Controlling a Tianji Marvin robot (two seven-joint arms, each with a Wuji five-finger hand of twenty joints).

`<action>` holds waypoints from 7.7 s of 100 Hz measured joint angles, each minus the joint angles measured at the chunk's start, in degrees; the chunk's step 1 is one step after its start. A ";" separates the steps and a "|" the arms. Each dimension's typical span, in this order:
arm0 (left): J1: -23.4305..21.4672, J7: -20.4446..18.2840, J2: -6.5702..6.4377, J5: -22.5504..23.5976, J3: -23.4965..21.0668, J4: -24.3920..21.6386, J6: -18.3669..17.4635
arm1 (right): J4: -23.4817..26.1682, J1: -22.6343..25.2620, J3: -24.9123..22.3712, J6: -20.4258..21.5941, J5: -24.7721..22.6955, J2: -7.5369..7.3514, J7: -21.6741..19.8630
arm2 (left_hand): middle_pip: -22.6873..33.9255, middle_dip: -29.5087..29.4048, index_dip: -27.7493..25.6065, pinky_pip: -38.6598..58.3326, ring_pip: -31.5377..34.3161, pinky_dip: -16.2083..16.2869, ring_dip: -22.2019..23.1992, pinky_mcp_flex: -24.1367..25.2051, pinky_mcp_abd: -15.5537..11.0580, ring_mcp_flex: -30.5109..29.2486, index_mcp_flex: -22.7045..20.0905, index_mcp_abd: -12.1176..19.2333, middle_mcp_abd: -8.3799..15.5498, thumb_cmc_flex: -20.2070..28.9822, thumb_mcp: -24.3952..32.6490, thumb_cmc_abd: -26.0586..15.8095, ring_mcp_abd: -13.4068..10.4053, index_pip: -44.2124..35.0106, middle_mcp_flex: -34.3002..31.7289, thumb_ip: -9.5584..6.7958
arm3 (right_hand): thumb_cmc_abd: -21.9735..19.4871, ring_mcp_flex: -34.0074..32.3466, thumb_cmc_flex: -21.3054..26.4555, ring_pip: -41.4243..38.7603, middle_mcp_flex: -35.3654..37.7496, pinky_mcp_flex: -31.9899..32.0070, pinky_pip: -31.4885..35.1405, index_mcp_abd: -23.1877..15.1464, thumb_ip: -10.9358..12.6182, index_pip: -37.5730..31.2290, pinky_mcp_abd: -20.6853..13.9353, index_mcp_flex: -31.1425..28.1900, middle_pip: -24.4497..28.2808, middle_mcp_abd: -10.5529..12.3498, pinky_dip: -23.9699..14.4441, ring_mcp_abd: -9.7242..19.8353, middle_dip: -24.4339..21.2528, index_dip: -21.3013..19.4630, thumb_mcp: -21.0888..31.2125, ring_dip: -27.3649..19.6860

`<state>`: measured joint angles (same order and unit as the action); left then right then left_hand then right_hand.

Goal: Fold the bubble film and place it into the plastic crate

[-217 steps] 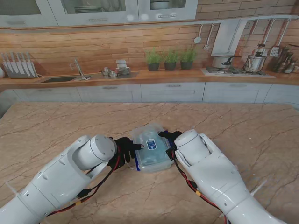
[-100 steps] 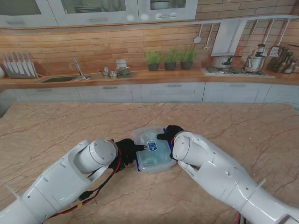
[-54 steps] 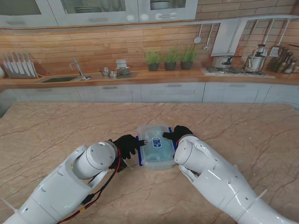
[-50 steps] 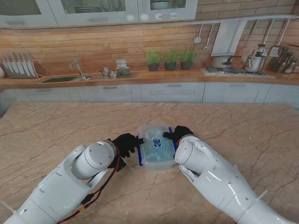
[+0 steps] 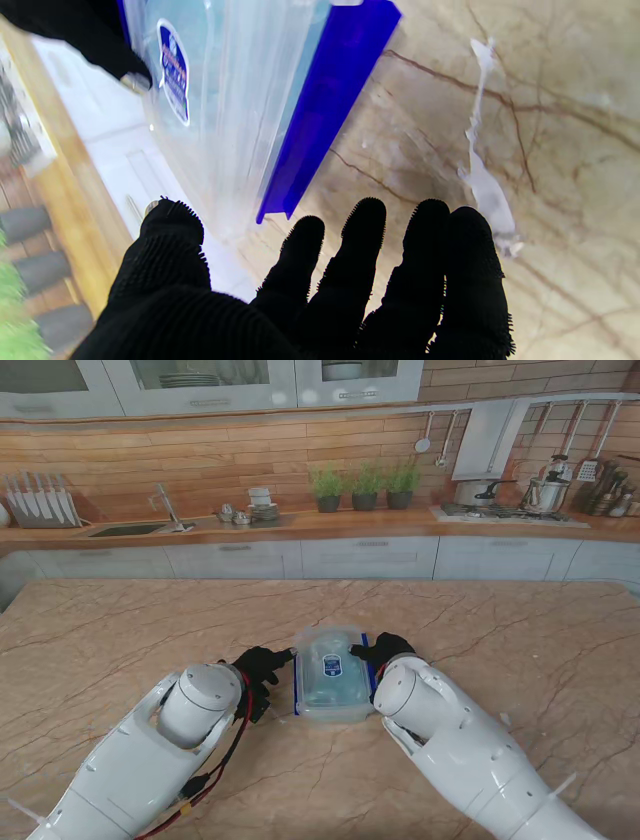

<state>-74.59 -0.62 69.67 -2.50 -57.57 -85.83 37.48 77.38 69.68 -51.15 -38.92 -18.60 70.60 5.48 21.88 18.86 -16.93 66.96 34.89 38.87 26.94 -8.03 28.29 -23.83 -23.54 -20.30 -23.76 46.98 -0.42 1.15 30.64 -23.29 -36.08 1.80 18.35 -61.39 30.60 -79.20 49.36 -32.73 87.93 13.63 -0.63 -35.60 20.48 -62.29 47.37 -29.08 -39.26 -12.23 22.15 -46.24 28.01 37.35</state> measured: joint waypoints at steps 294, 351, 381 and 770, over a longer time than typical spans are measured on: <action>-2.76 18.62 9.83 -28.65 -8.72 3.22 5.29 | 1.03 1.13 -1.01 -1.33 1.60 0.39 0.14 | 4.81 0.99 4.15 9.73 20.81 8.72 18.98 -10.84 -7.30 -8.78 12.20 0.20 5.59 3.43 7.33 8.23 -6.22 5.71 6.14 0.01 | -2.26 2.86 0.63 0.05 -2.84 4.12 -0.08 -0.81 0.20 3.89 0.12 3.43 -0.02 -0.67 -0.10 -1.10 0.00 0.55 -3.77 0.68; -0.46 5.64 5.30 -9.42 -0.95 2.73 5.90 | 1.26 1.35 -1.07 -0.51 2.78 0.22 -0.04 | 16.75 10.11 -16.60 21.60 32.20 6.88 19.03 -27.58 -2.65 -22.65 -11.63 2.05 1.36 3.30 2.15 5.96 -4.22 -26.69 -13.18 0.00 | -2.53 3.00 0.68 0.62 -2.88 4.21 -0.40 0.78 0.27 4.62 0.23 3.50 -0.09 -0.67 -0.12 -1.29 0.00 0.56 -3.66 0.68; 4.33 -1.41 1.48 5.26 7.28 2.71 4.77 | 4.10 3.01 -1.34 0.88 3.26 -1.21 -2.01 | 27.59 17.14 -30.39 33.92 43.40 -3.48 16.87 -43.05 -5.08 -36.87 -13.00 -3.13 4.41 2.85 1.21 0.43 -9.49 -32.68 -22.84 -0.13 | -4.50 3.11 2.65 0.71 -2.87 4.25 -0.44 8.53 0.81 4.64 0.68 3.51 -0.61 -0.67 -0.15 -1.57 0.00 0.56 -2.58 0.69; -21.62 0.79 -5.26 23.03 -18.03 -7.86 -61.60 | 23.27 32.66 -24.03 62.85 -3.70 -5.50 0.76 | -11.71 1.57 -5.26 -44.56 -23.58 -6.79 -0.81 4.34 -6.31 8.04 3.13 9.21 6.44 -11.44 29.59 29.93 -11.99 3.94 14.91 0.05 | 16.44 25.91 -6.48 56.06 -15.32 17.45 -49.01 -16.41 -0.86 7.58 -2.52 39.78 -21.04 17.46 -0.07 2.08 -3.31 14.76 7.09 -7.45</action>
<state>-96.21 0.17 64.41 20.53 -75.60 -93.69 -24.12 100.65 102.34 -75.17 23.93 -22.30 65.10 6.24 10.17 20.43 -22.20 22.41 11.31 32.08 26.13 -3.68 21.98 -15.79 -20.41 -11.09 -17.32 35.54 29.16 31.08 18.65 -19.34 -21.17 1.86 34.79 -35.47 24.12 -23.13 34.04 -15.28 38.92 -2.78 -1.49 -28.03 17.96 -22.51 26.33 -11.61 -39.33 -10.15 18.83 -31.48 35.11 29.90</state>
